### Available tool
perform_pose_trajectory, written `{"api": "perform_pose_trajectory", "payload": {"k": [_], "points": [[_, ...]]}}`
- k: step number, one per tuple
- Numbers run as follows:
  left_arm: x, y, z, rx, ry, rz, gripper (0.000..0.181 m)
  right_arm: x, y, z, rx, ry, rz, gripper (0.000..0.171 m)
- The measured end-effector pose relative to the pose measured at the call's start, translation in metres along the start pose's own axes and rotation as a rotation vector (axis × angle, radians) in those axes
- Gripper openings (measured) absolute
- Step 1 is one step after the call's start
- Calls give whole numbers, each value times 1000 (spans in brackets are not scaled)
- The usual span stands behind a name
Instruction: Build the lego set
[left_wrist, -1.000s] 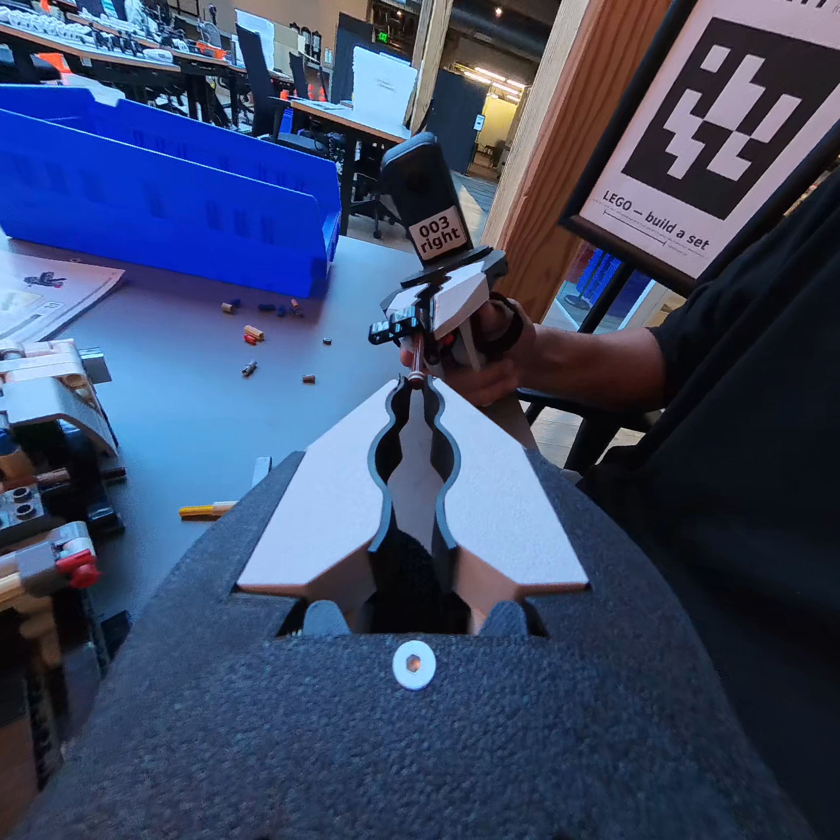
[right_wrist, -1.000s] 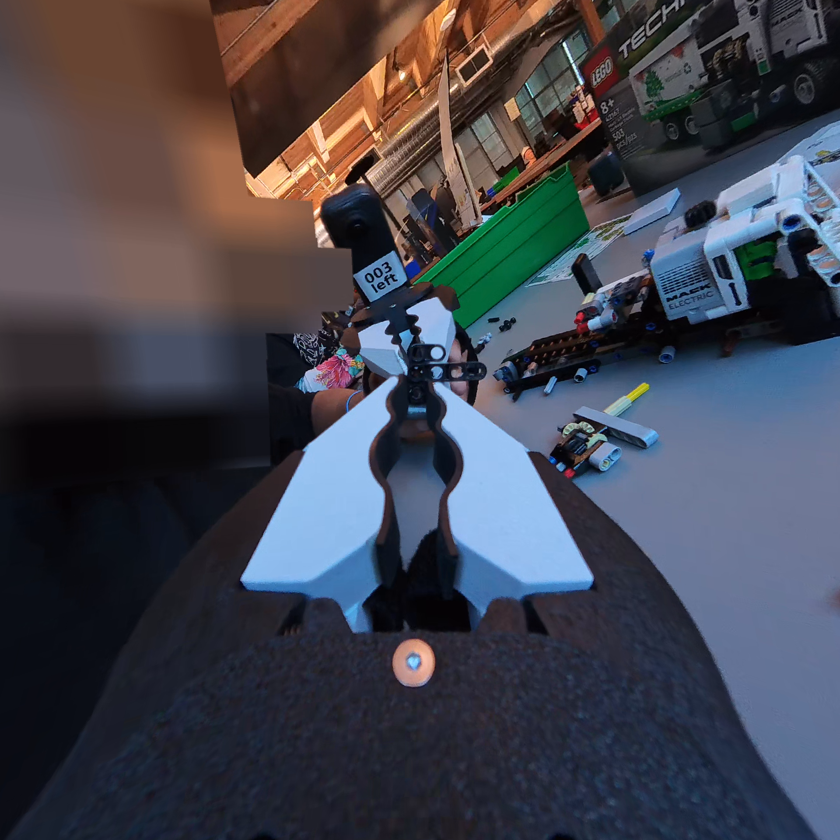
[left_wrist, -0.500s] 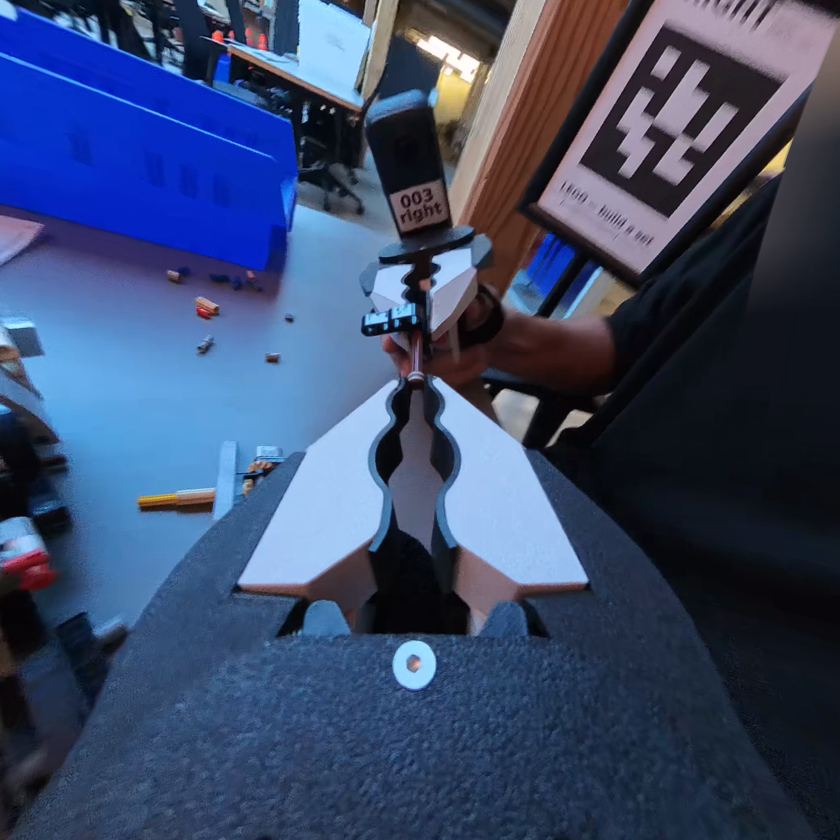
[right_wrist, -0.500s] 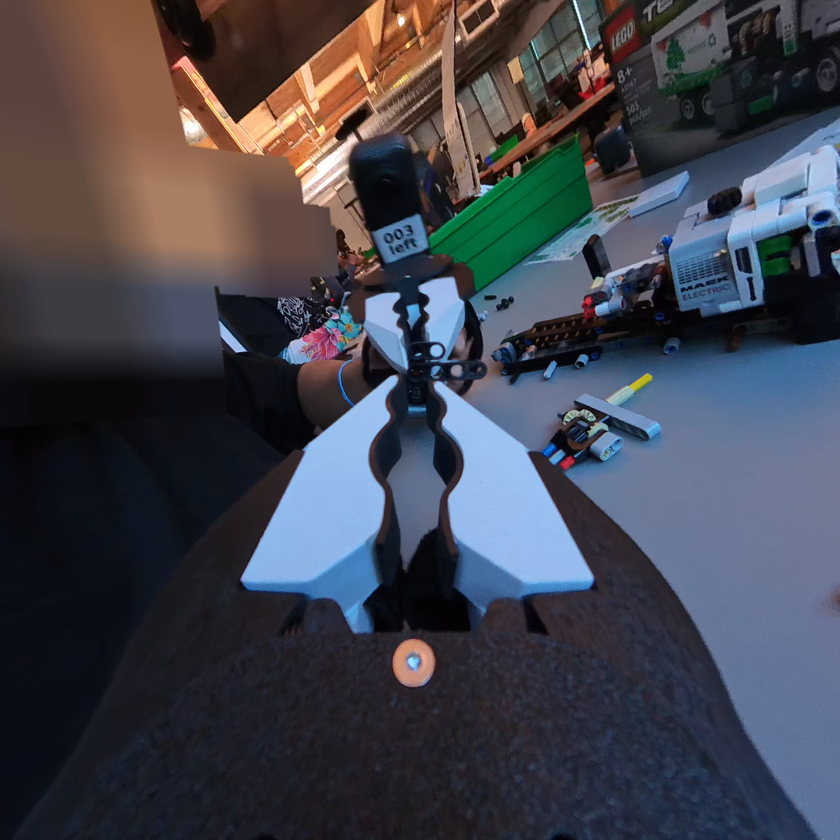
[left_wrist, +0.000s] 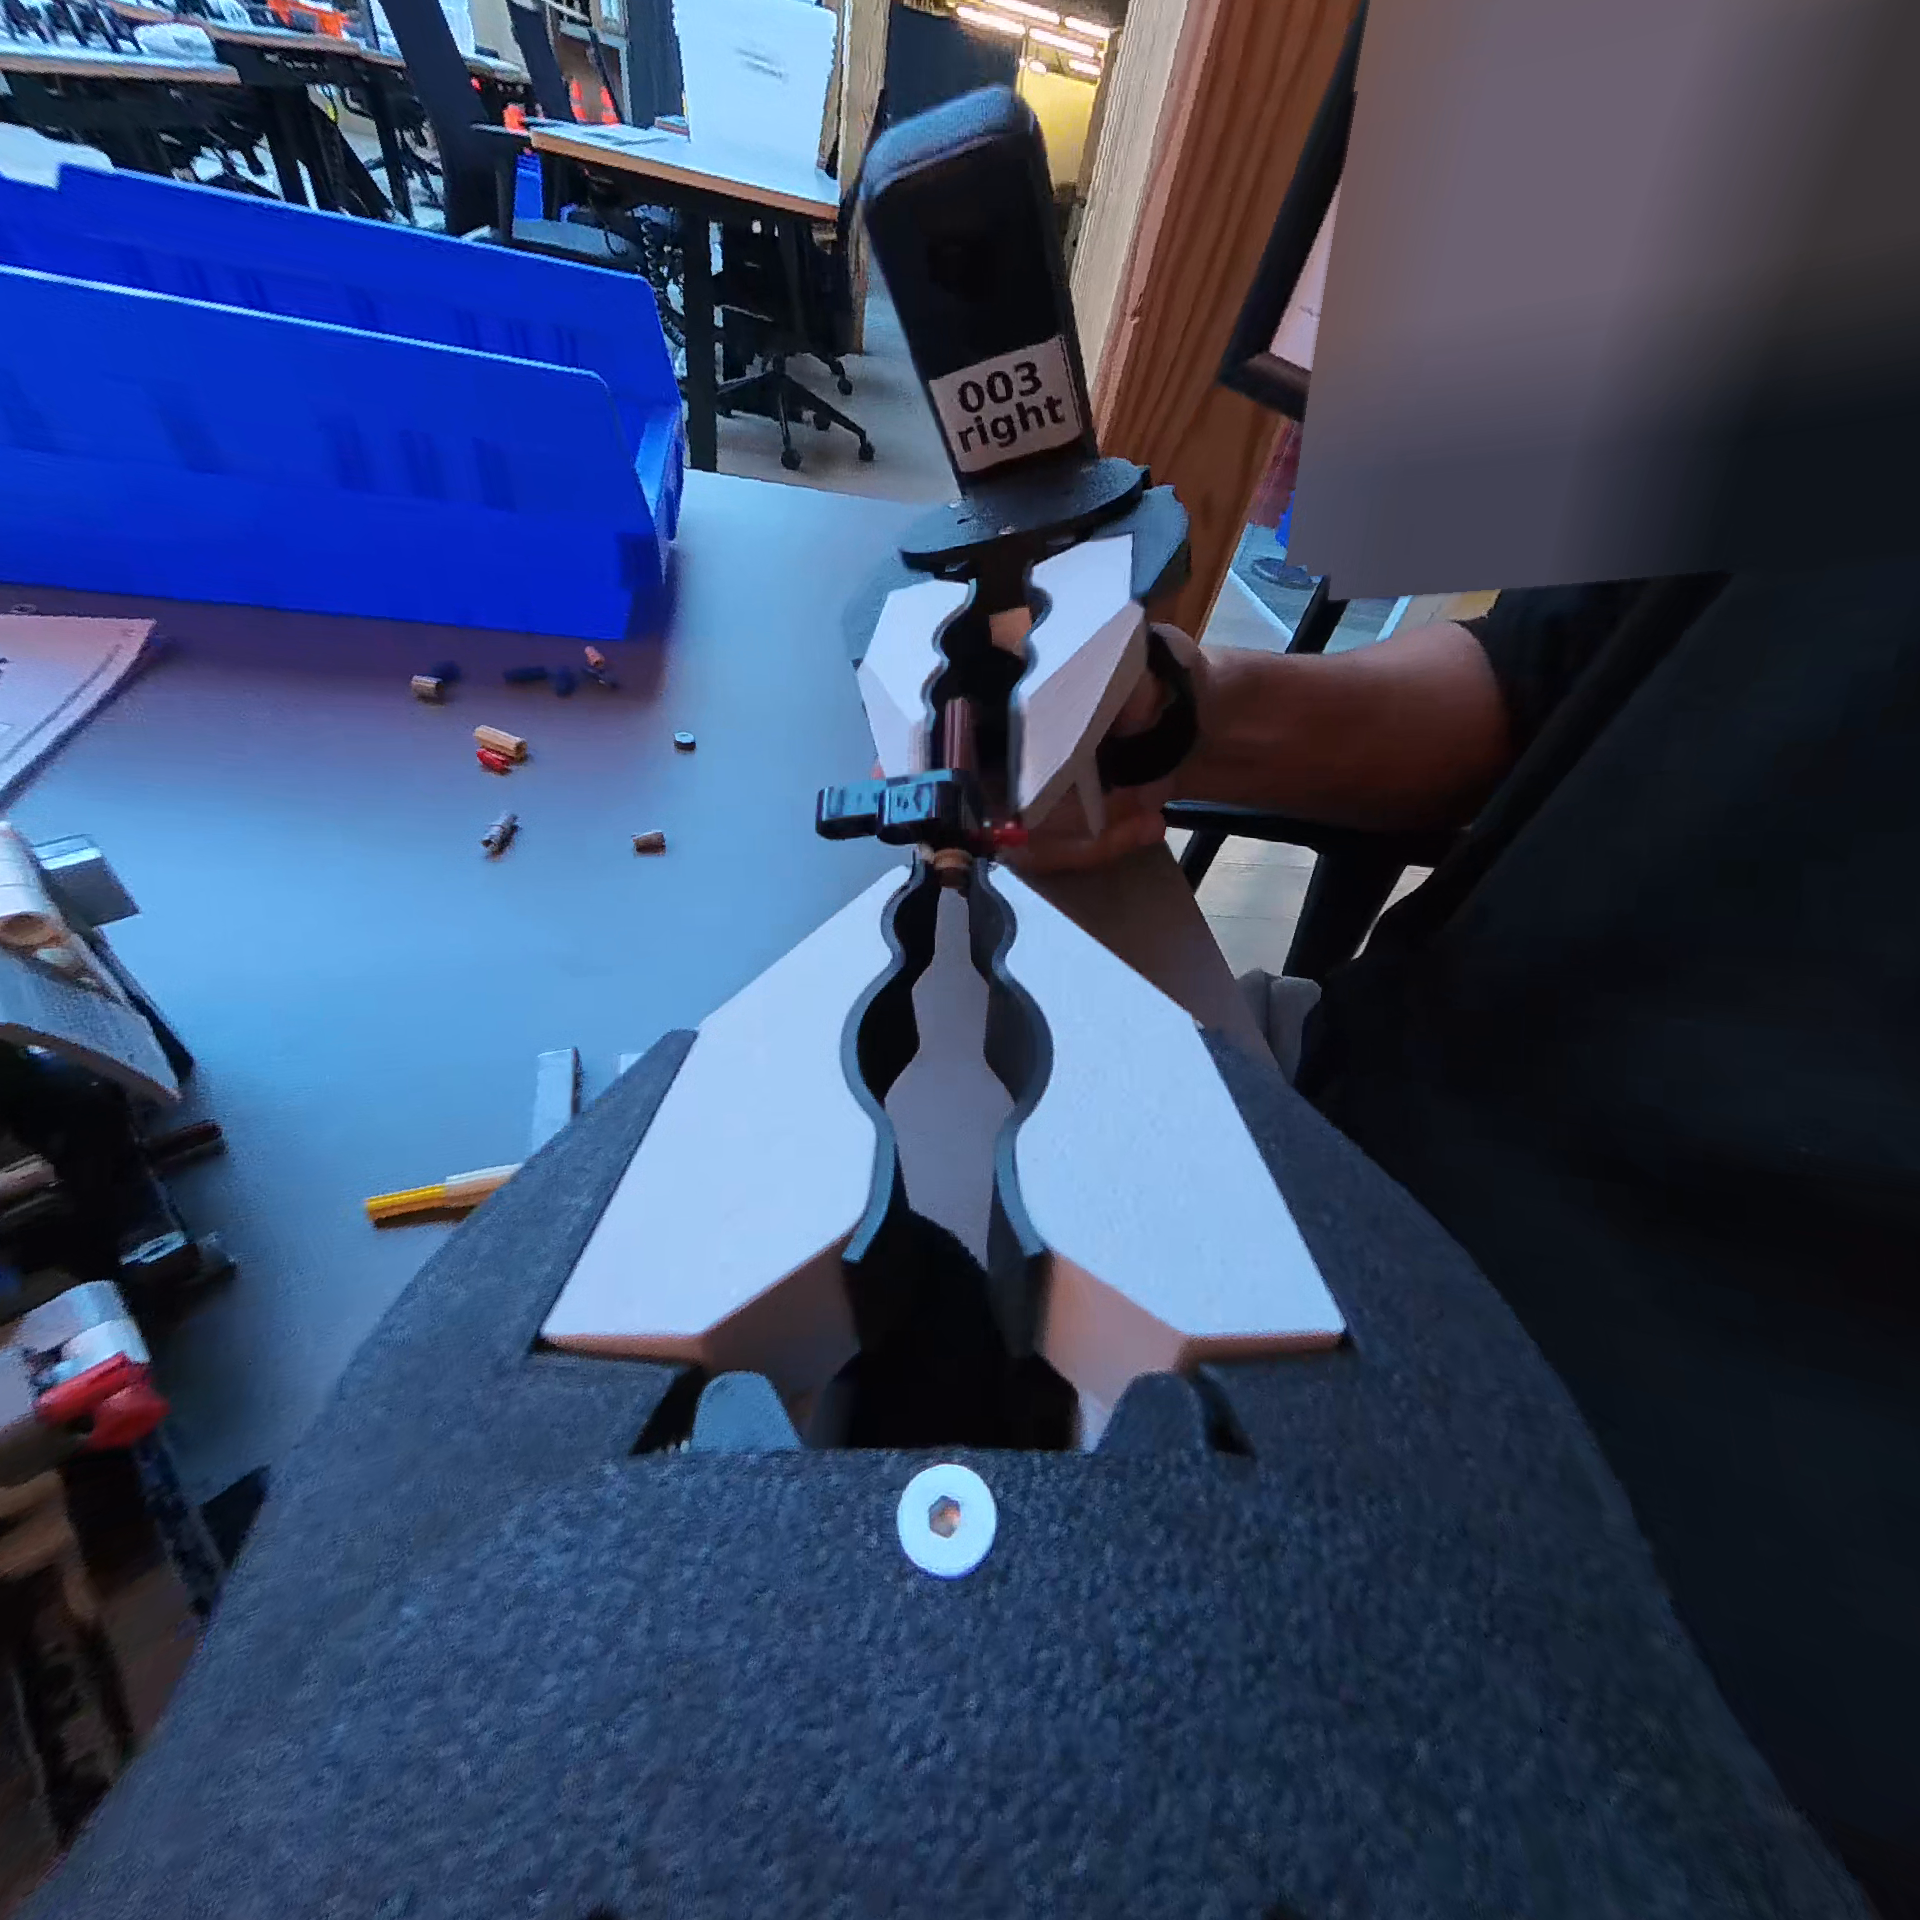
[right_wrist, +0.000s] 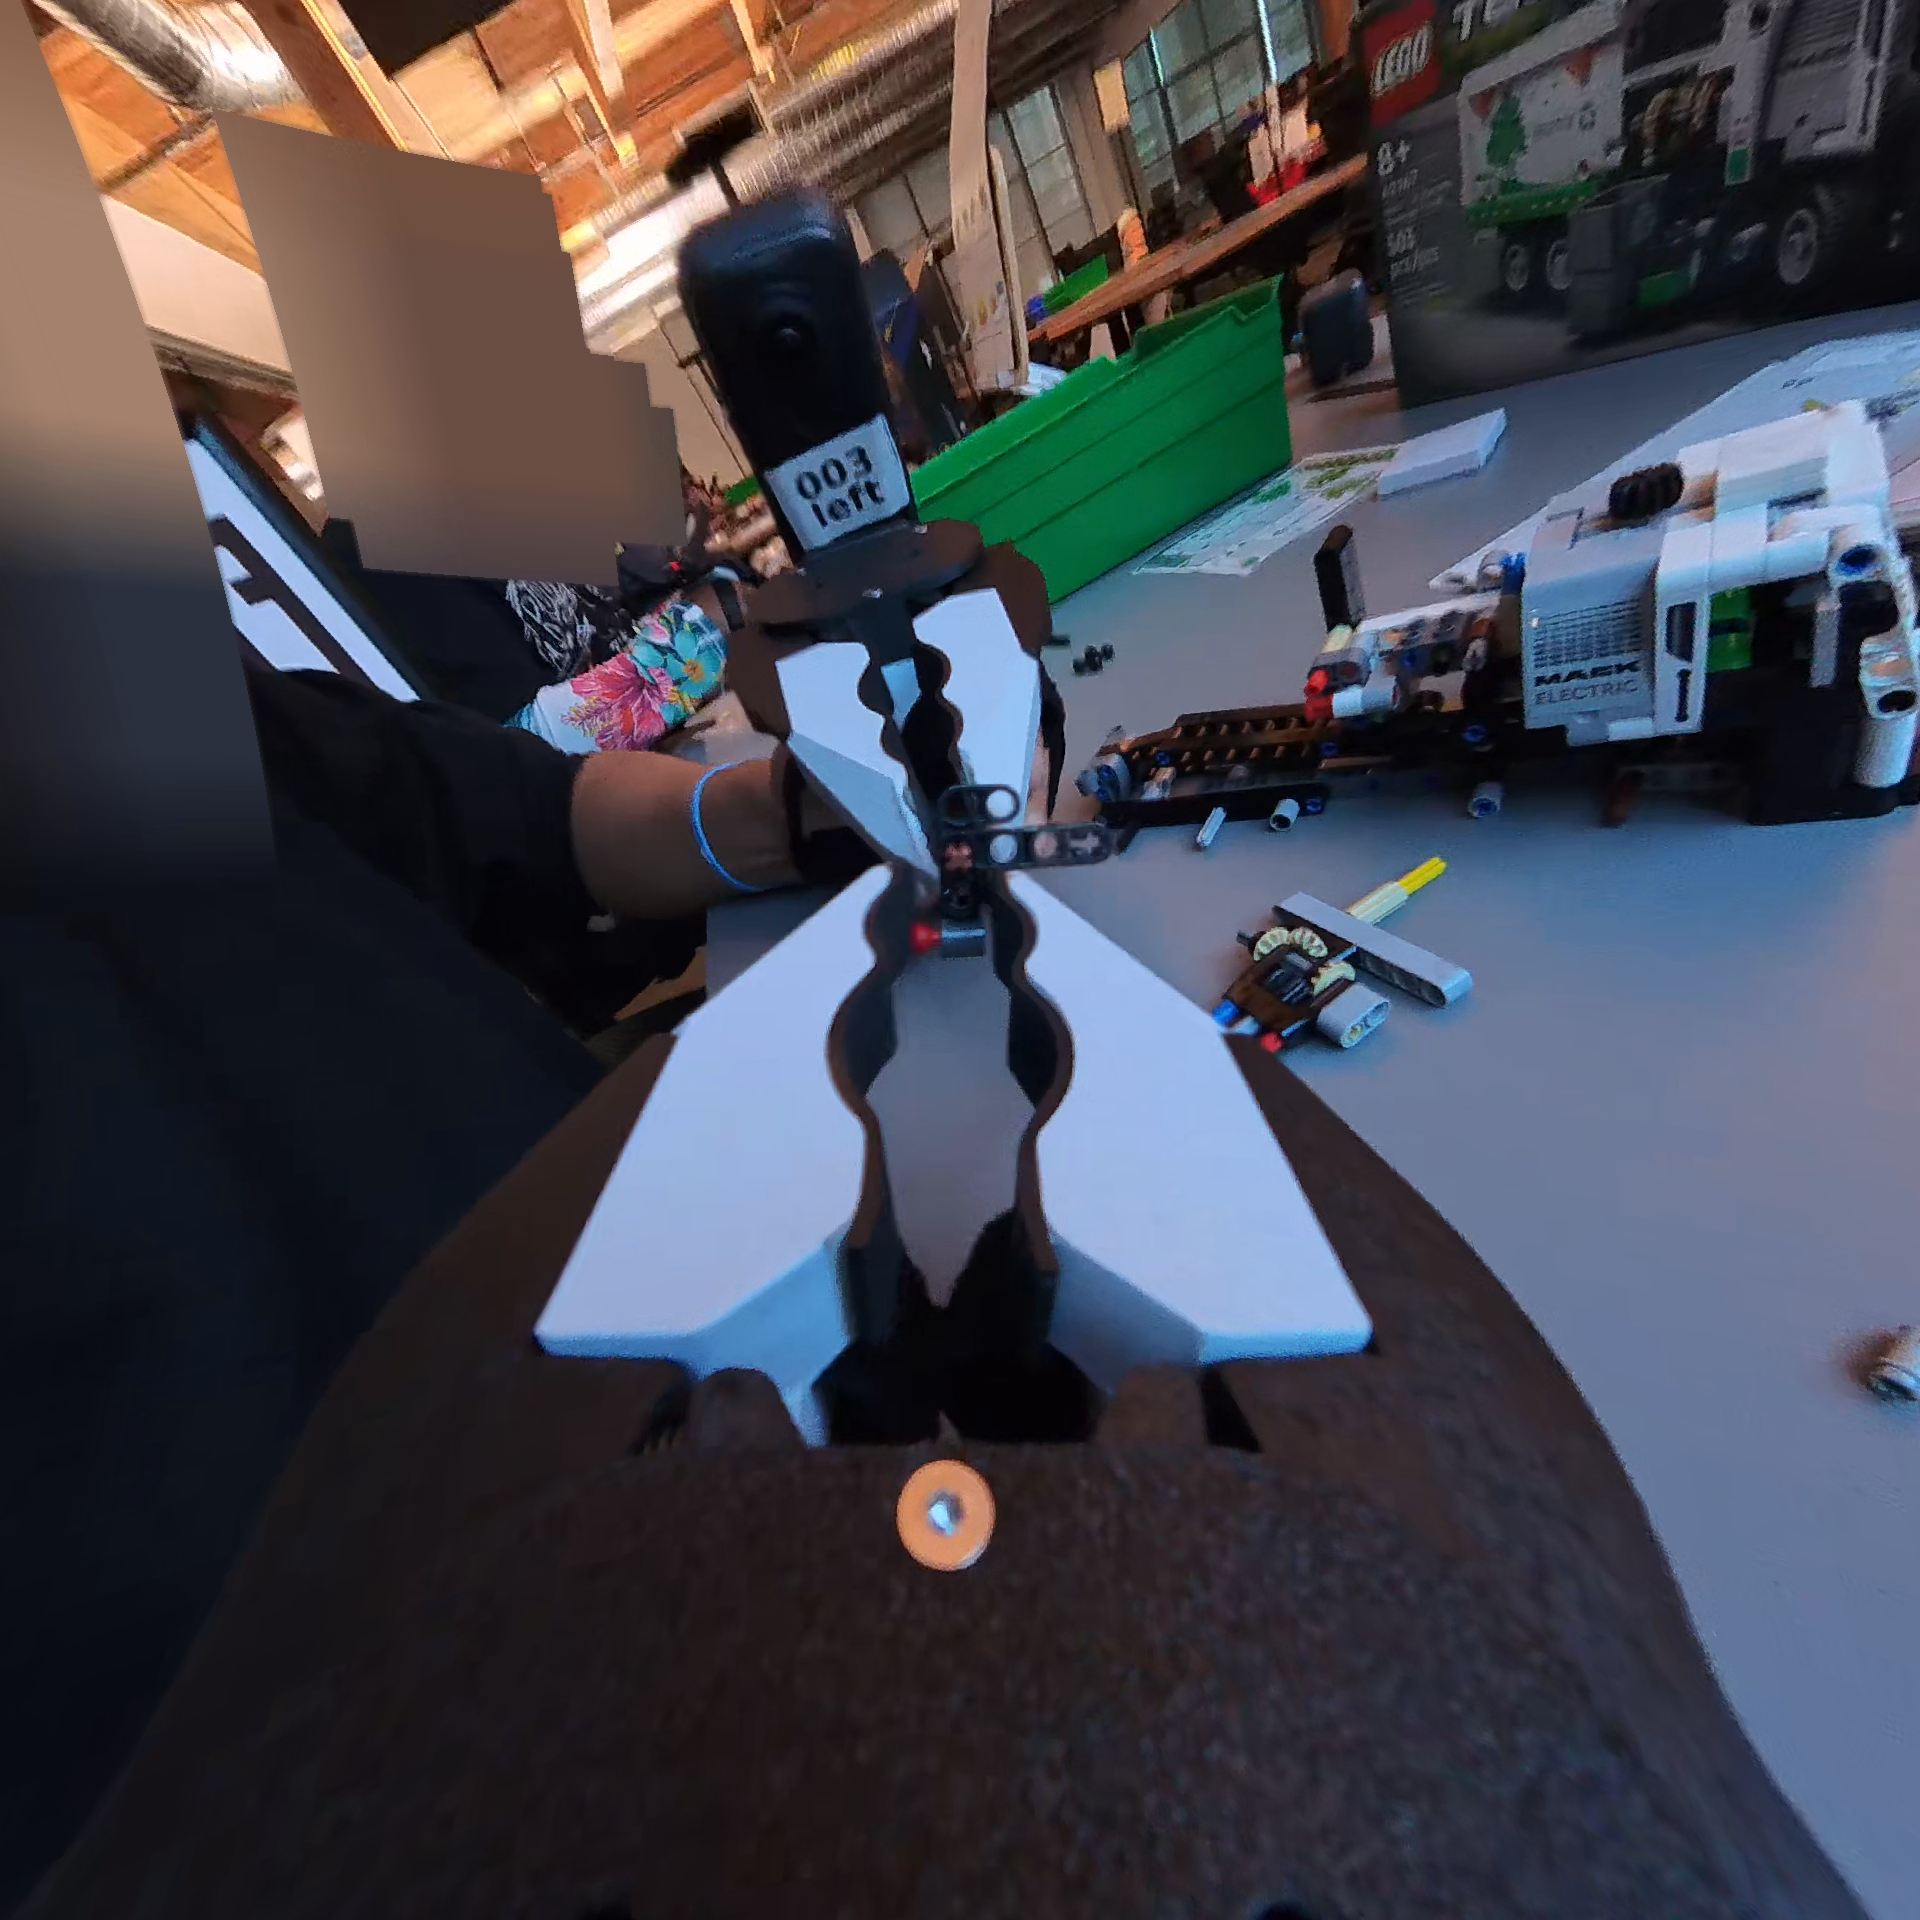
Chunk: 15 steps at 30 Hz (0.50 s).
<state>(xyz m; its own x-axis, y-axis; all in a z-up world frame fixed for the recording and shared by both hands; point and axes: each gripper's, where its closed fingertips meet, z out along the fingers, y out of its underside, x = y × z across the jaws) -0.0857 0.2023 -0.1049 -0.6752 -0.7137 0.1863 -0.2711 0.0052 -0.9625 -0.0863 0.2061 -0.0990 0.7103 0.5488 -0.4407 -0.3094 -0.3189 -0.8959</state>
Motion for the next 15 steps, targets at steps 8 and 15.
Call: {"api": "perform_pose_trajectory", "payload": {"k": [8, 15], "points": [[-1, 5, -1, -39, -12, 42, 4, 2, -5, -7, 33, -18, 24, 10], [1, 4, 2, -25, -6, 24, 13, 3, -8, -7, 54, 12, -13, 3]]}}
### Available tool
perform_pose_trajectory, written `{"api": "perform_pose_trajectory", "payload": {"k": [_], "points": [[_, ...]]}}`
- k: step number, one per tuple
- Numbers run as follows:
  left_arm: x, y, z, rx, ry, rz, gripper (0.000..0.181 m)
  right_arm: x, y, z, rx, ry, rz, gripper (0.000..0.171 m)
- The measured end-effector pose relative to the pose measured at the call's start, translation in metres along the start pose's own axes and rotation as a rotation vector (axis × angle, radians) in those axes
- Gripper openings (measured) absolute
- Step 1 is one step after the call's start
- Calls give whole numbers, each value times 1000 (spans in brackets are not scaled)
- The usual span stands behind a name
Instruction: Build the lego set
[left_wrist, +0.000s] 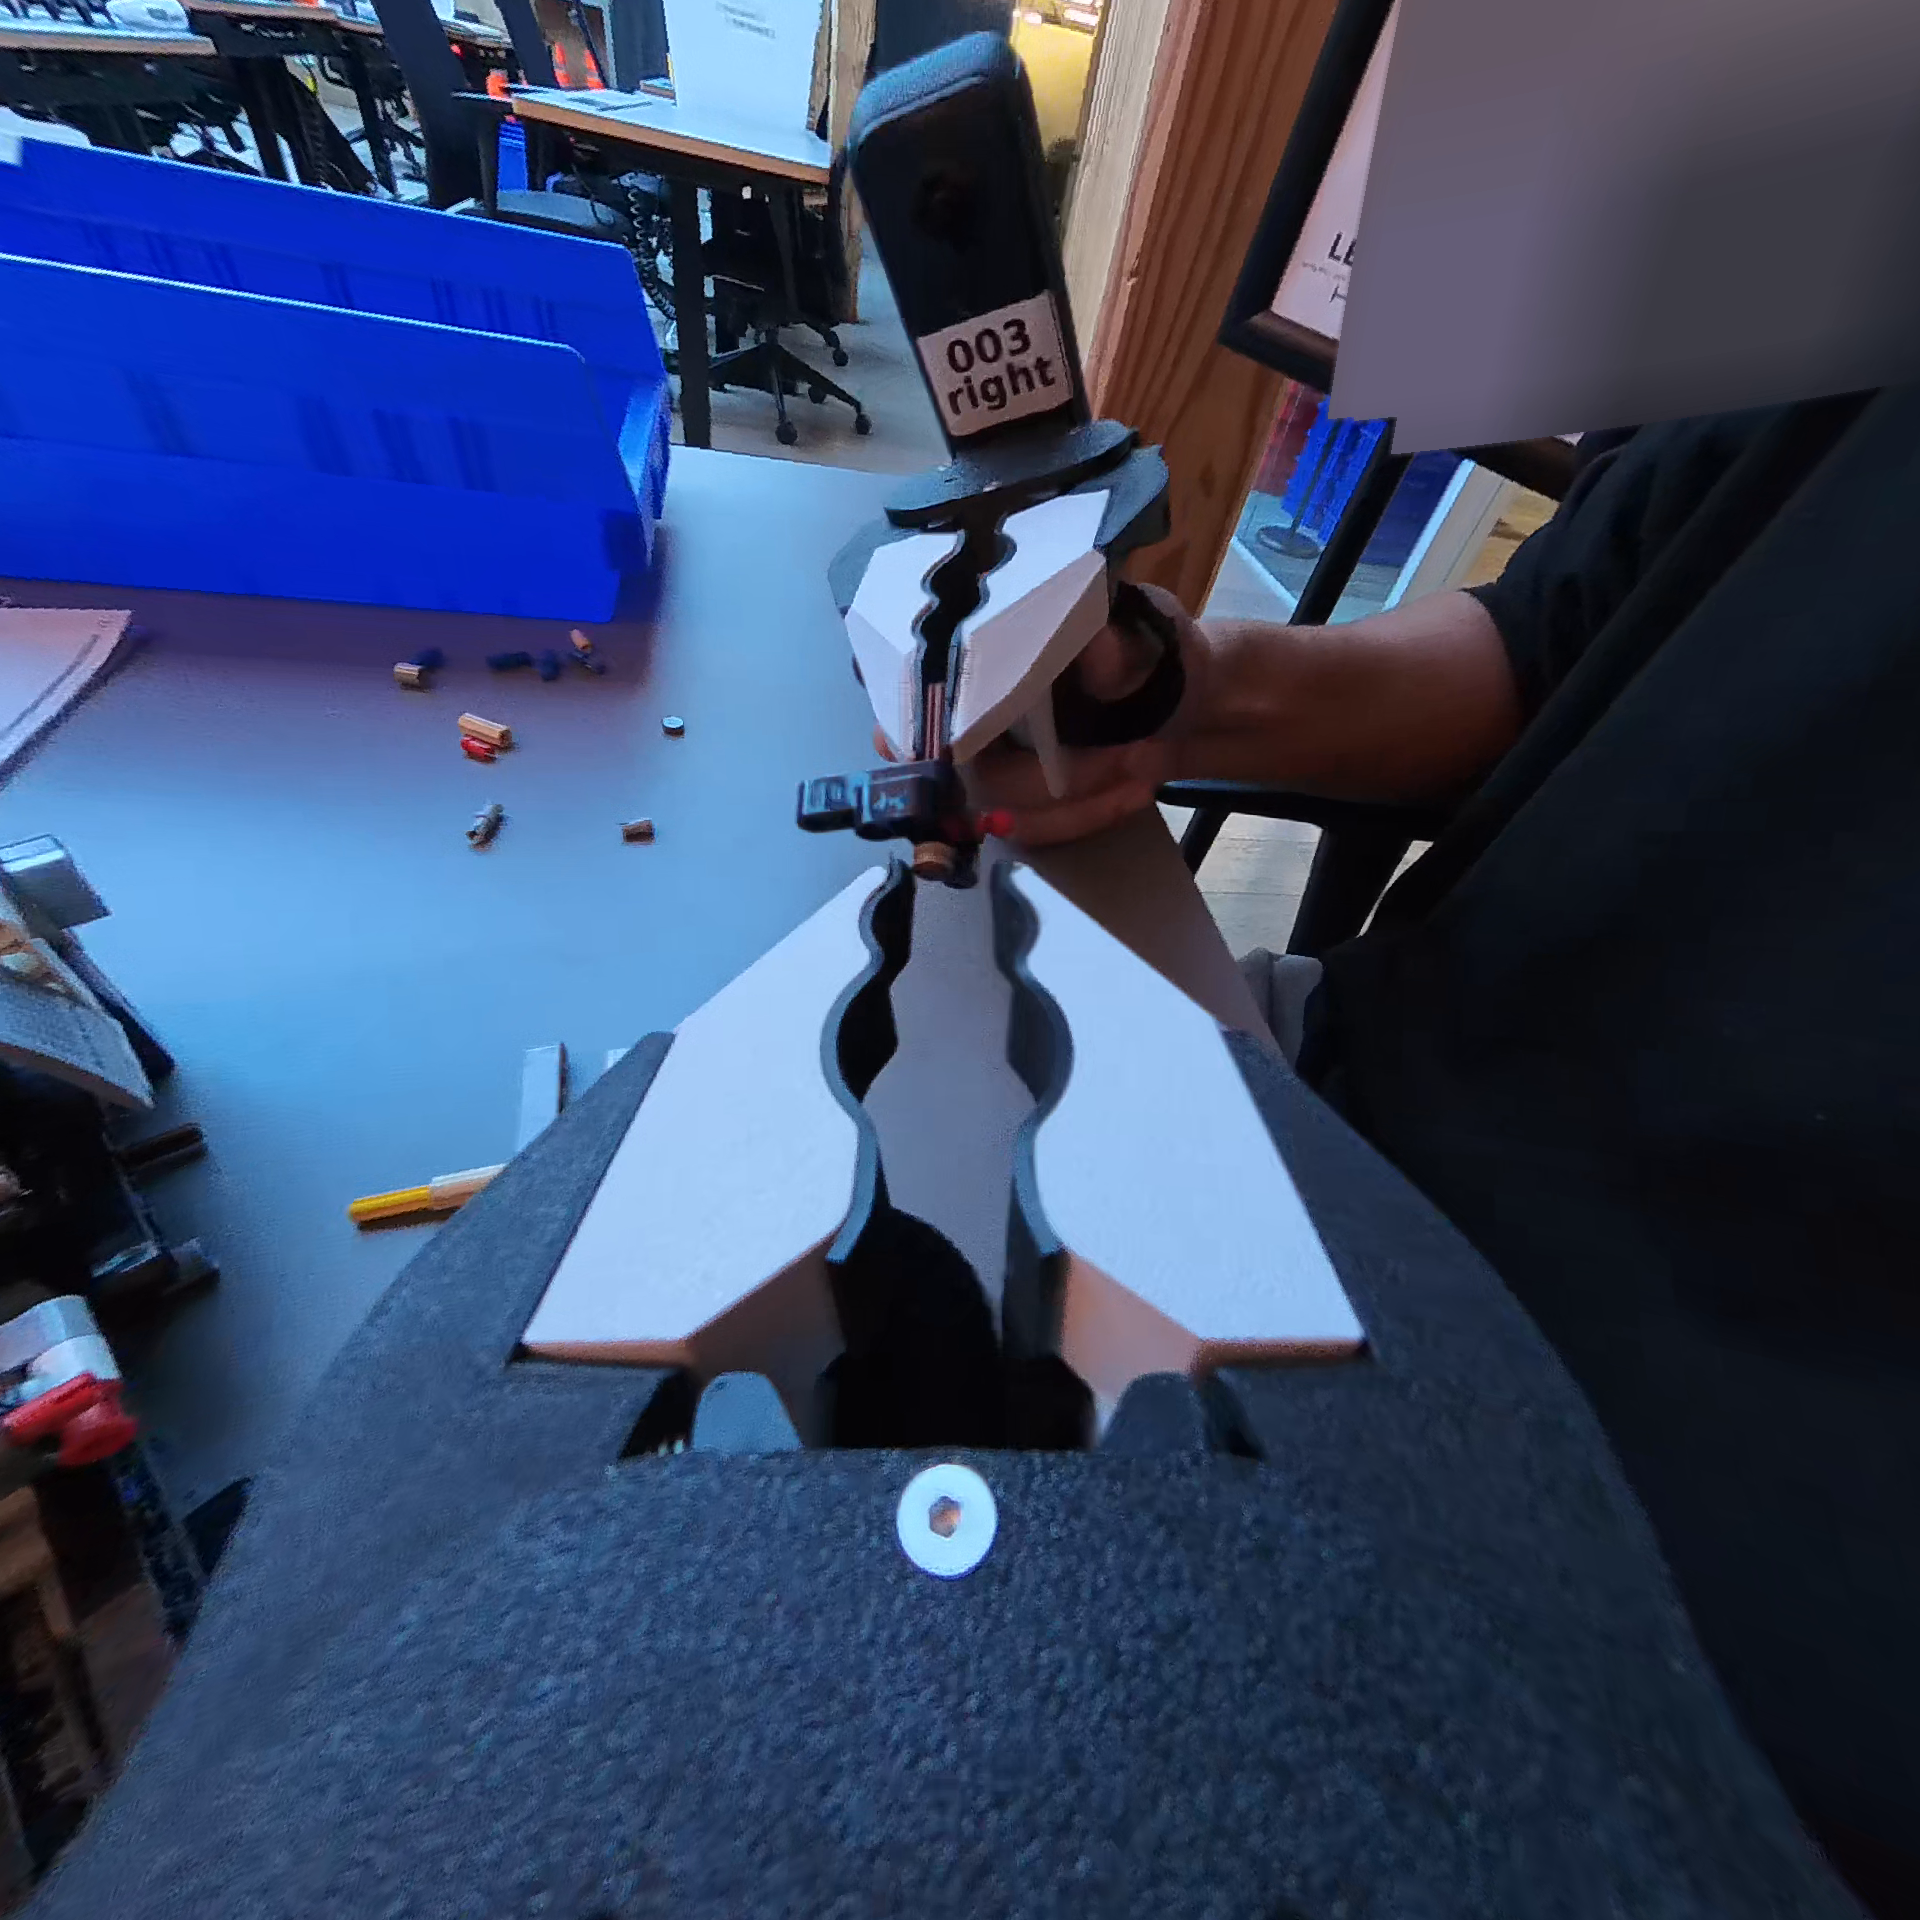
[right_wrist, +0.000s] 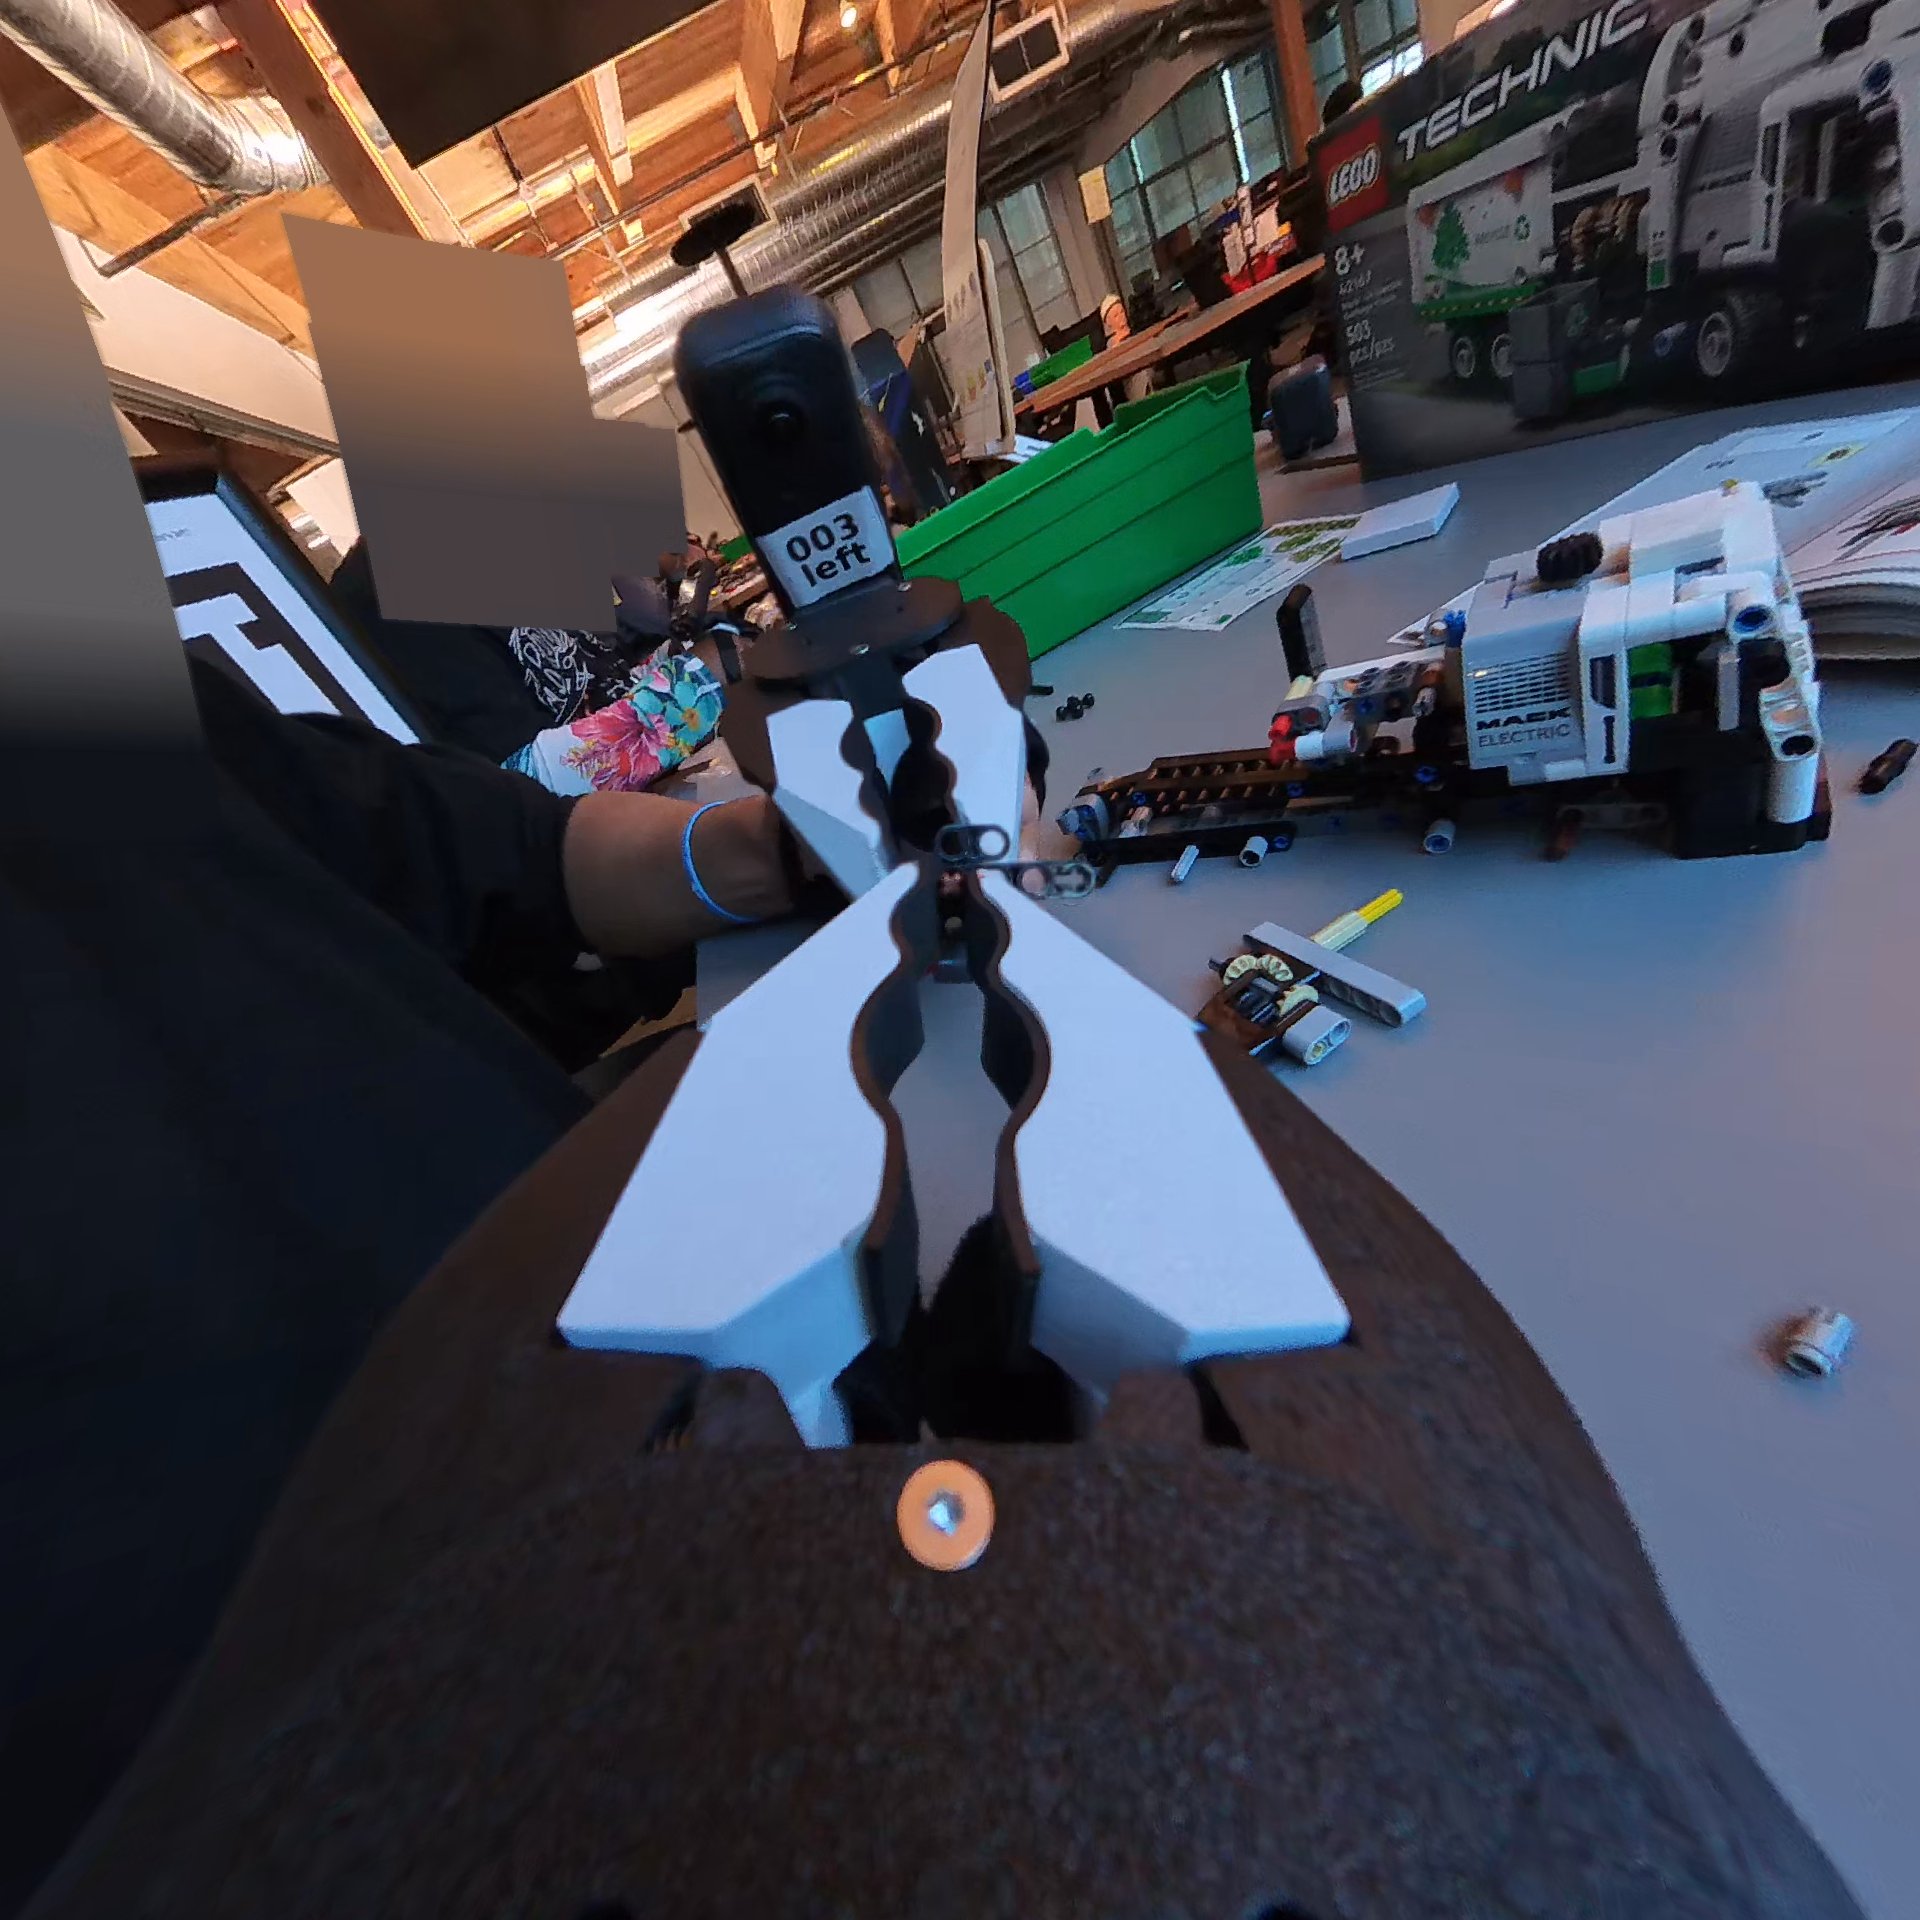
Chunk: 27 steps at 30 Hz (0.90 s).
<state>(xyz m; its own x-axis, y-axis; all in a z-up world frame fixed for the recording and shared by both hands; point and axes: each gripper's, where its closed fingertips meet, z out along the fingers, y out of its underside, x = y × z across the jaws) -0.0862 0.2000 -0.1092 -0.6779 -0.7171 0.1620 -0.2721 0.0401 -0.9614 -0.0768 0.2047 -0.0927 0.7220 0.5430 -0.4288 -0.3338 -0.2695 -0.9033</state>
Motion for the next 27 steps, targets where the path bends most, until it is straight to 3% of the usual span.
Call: {"api": "perform_pose_trajectory", "payload": {"k": [4, 7, 9, 16, 25, 27], "points": [[1, -3, 3, 22, 26, -58, 28, -1, -7, 0, 55, 4, -14, 3], [5, -10, 5, 66, 67, -121, 24, -6, -7, 3, 63, -5, -41, 3], [6, -12, 5, 81, 95, -160, 5, -10, -7, 4, 68, -22, -50, 3], [6, -18, -2, 141, 162, -262, 5, -9, -9, 1, 72, -51, -4, 3], [6, -20, -4, 157, 160, -256, 5, -11, -12, 3, 55, -10, -30, 3], [-1, -19, -5, 154, 122, -264, 19, -5, -21, -2, 61, 47, -29, 3]]}}
